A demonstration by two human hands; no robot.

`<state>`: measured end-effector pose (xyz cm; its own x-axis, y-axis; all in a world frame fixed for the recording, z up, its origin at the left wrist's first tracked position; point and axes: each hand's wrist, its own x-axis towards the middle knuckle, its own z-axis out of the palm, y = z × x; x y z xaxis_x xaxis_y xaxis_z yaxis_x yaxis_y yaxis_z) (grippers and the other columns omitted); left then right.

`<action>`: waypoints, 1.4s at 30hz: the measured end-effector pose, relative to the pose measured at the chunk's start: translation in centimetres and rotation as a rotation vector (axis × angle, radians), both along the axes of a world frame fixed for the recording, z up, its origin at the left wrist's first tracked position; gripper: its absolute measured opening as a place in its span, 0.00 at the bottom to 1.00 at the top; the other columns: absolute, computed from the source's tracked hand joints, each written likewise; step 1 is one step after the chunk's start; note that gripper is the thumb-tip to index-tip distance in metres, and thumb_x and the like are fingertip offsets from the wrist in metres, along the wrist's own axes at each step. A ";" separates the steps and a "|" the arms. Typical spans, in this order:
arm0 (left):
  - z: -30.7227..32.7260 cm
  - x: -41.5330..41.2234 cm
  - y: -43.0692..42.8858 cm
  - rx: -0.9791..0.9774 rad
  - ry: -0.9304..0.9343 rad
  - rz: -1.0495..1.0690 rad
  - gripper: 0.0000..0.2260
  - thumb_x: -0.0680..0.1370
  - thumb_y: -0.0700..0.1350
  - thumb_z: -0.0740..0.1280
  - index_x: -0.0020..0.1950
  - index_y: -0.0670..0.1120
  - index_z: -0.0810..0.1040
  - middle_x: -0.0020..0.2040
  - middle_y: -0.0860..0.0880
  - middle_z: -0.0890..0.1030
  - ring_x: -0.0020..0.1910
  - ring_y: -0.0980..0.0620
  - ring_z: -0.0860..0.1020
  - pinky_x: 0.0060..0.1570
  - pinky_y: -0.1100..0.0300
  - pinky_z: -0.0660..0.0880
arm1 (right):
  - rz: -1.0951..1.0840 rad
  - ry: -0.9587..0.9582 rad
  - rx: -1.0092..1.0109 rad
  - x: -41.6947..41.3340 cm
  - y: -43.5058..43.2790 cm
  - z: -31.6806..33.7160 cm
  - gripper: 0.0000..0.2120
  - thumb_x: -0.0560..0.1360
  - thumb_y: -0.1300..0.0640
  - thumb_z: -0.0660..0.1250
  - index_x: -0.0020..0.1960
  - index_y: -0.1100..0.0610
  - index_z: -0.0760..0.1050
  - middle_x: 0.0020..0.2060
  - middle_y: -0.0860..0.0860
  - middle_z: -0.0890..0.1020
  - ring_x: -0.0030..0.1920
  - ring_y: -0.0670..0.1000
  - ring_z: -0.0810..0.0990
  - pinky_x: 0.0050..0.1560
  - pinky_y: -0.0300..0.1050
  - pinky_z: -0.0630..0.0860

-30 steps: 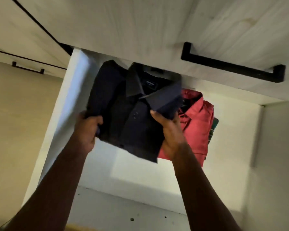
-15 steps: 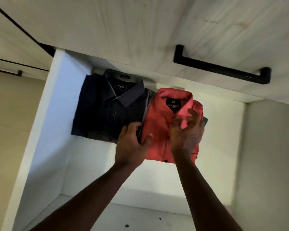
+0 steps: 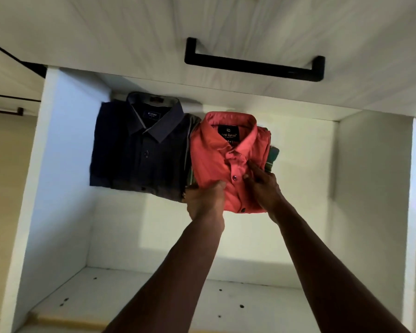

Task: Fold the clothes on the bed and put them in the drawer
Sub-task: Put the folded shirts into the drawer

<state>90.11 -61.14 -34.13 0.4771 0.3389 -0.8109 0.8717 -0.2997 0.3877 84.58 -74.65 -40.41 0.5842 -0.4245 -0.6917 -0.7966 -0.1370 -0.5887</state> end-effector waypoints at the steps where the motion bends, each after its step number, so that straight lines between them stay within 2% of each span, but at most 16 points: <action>1: 0.7 -0.5 -0.8 -0.017 -0.085 -0.100 0.23 0.71 0.48 0.78 0.64 0.44 0.79 0.56 0.48 0.83 0.52 0.43 0.82 0.50 0.55 0.77 | -0.045 -0.030 0.051 -0.1 -0.2 0.2 0.22 0.82 0.51 0.66 0.76 0.47 0.71 0.74 0.53 0.73 0.71 0.55 0.73 0.68 0.43 0.69; 5: 3.4 -2.9 -3.5 -0.205 -0.346 -0.452 0.12 0.73 0.46 0.74 0.56 0.48 0.82 0.44 0.52 0.83 0.43 0.49 0.82 0.43 0.55 0.78 | -0.474 -0.132 0.077 -1.3 -0.6 1.1 0.20 0.80 0.50 0.70 0.70 0.49 0.76 0.60 0.53 0.83 0.56 0.52 0.82 0.56 0.45 0.77; 8: 3.1 -2.7 -3.8 -0.482 -0.145 -0.233 0.14 0.70 0.38 0.75 0.53 0.50 0.82 0.41 0.54 0.85 0.45 0.49 0.83 0.50 0.52 0.81 | -0.728 -0.080 0.232 -3.1 -1.5 1.6 0.22 0.76 0.42 0.72 0.66 0.48 0.75 0.61 0.53 0.82 0.57 0.54 0.83 0.53 0.49 0.80; 11: 3.0 -2.2 -3.9 -0.736 -0.012 -0.088 0.21 0.63 0.38 0.71 0.57 0.42 0.82 0.48 0.46 0.85 0.51 0.43 0.83 0.60 0.41 0.79 | -0.671 0.007 0.500 -5.0 -2.0 2.8 0.22 0.77 0.34 0.66 0.64 0.45 0.79 0.60 0.51 0.84 0.59 0.55 0.84 0.55 0.55 0.81; 13: 4.0 -2.4 -5.2 -0.849 0.040 -0.103 0.22 0.62 0.38 0.70 0.56 0.40 0.81 0.49 0.44 0.84 0.51 0.44 0.82 0.57 0.46 0.79 | -0.684 -0.045 0.704 -6.3 -3.7 4.2 0.24 0.78 0.34 0.63 0.63 0.48 0.82 0.62 0.53 0.83 0.61 0.56 0.83 0.64 0.57 0.76; 15: 5.3 -2.4 -6.3 -0.957 0.074 -0.125 0.16 0.61 0.36 0.68 0.48 0.41 0.82 0.46 0.45 0.83 0.49 0.46 0.80 0.55 0.50 0.77 | -0.728 -0.178 0.881 -7.2 -5.5 6.1 0.25 0.78 0.36 0.61 0.60 0.51 0.85 0.63 0.55 0.83 0.59 0.56 0.83 0.61 0.56 0.76; 17: 6.3 -2.4 -7.4 -1.050 0.108 -0.153 0.12 0.60 0.34 0.67 0.41 0.42 0.83 0.44 0.45 0.82 0.47 0.46 0.80 0.57 0.49 0.77 | -0.755 -0.324 0.896 -8.1 -7.8 7.8 0.24 0.74 0.39 0.68 0.62 0.53 0.84 0.63 0.56 0.83 0.57 0.57 0.85 0.53 0.56 0.81; 19: 6.0 -1.9 -8.2 -1.063 0.141 -0.163 0.10 0.60 0.34 0.66 0.36 0.44 0.83 0.41 0.46 0.82 0.42 0.47 0.81 0.47 0.53 0.80 | -0.763 -0.417 0.848 -8.8 -10.4 8.3 0.22 0.76 0.46 0.68 0.66 0.56 0.80 0.65 0.57 0.82 0.61 0.58 0.83 0.56 0.60 0.81; 21: 4.0 -1.5 -9.0 -0.979 0.207 -0.224 0.12 0.58 0.37 0.69 0.39 0.46 0.83 0.39 0.48 0.83 0.38 0.49 0.80 0.38 0.58 0.76 | -0.768 -0.409 0.635 -9.1 -12.9 7.2 0.22 0.78 0.53 0.68 0.70 0.59 0.76 0.65 0.58 0.81 0.64 0.59 0.81 0.63 0.60 0.78; 24: -1.5 -2.1 -9.7 -0.694 0.297 -0.535 0.19 0.66 0.47 0.76 0.56 0.48 0.80 0.49 0.49 0.86 0.46 0.50 0.82 0.43 0.56 0.77 | -0.634 -0.202 -0.017 -9.5 -14.4 3.9 0.25 0.72 0.51 0.73 0.66 0.59 0.78 0.56 0.57 0.85 0.57 0.59 0.84 0.58 0.56 0.81; 26: -4.7 -3.2 -9.8 -0.485 0.238 -0.759 0.20 0.76 0.45 0.74 0.65 0.49 0.73 0.59 0.46 0.83 0.53 0.47 0.82 0.49 0.51 0.82 | -0.377 0.019 -0.360 -10.1 -13.6 1.5 0.36 0.66 0.42 0.65 0.71 0.58 0.73 0.62 0.58 0.82 0.61 0.62 0.81 0.62 0.59 0.78; 30: -6.6 -4.7 -9.9 -0.285 -0.032 -0.958 0.25 0.74 0.52 0.73 0.68 0.54 0.69 0.60 0.49 0.81 0.53 0.44 0.81 0.52 0.48 0.81 | 0.030 0.209 -0.754 -9.6 -8.5 0.9 0.41 0.75 0.41 0.65 0.82 0.53 0.55 0.76 0.61 0.65 0.74 0.65 0.66 0.71 0.61 0.64; 33: -5.4 -6.1 -8.1 -0.111 -0.337 -1.125 0.28 0.78 0.52 0.71 0.76 0.54 0.66 0.67 0.50 0.78 0.62 0.46 0.79 0.58 0.50 0.78 | 0.309 0.180 -0.628 -9.0 -6.0 -0.2 0.36 0.80 0.33 0.56 0.83 0.44 0.48 0.82 0.56 0.53 0.81 0.64 0.51 0.74 0.71 0.55; 36: -4.1 -7.4 -4.2 0.279 -0.604 -1.325 0.34 0.75 0.50 0.72 0.79 0.54 0.63 0.79 0.45 0.63 0.78 0.41 0.63 0.68 0.40 0.71 | 0.401 0.283 -0.519 -9.4 -6.0 -2.5 0.37 0.80 0.31 0.51 0.83 0.43 0.42 0.83 0.53 0.41 0.82 0.64 0.42 0.72 0.79 0.53; 39: -5.7 -5.7 -0.8 0.425 -0.534 -1.521 0.43 0.75 0.55 0.71 0.83 0.59 0.49 0.85 0.45 0.43 0.83 0.37 0.41 0.73 0.25 0.54 | 0.439 0.277 -0.544 -8.6 -7.3 -3.0 0.39 0.80 0.31 0.51 0.83 0.43 0.39 0.82 0.52 0.37 0.81 0.63 0.38 0.73 0.78 0.51; 42: -8.1 -2.2 -0.2 0.430 -0.445 -1.662 0.41 0.80 0.61 0.65 0.82 0.64 0.39 0.84 0.49 0.36 0.82 0.38 0.38 0.72 0.22 0.52 | 0.450 0.288 -0.524 -7.4 -8.3 -2.8 0.39 0.80 0.31 0.52 0.83 0.42 0.38 0.82 0.52 0.36 0.81 0.63 0.38 0.73 0.77 0.51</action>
